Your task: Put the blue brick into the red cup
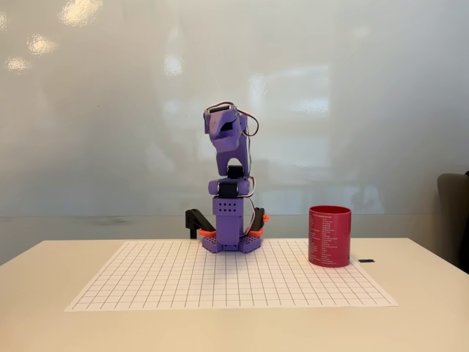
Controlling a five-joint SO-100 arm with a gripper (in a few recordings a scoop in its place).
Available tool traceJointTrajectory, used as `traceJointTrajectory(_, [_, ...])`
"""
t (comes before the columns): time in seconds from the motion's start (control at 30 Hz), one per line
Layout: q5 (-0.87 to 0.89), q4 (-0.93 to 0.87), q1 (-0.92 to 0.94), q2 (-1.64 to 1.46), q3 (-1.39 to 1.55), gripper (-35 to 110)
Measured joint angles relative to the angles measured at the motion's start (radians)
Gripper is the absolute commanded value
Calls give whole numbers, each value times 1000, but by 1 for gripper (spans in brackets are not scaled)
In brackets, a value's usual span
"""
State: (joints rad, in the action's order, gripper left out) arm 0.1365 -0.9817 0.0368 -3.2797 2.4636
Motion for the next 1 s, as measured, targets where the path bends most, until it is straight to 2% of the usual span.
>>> traceJointTrajectory(0.2, [-28, -126, -23, -17, 94, 0])
traceJointTrajectory(0.53, [-114, -206, -101, -15, 551, 0])
traceJointTrajectory(1.0, [-115, -221, -106, -15, 569, 0])
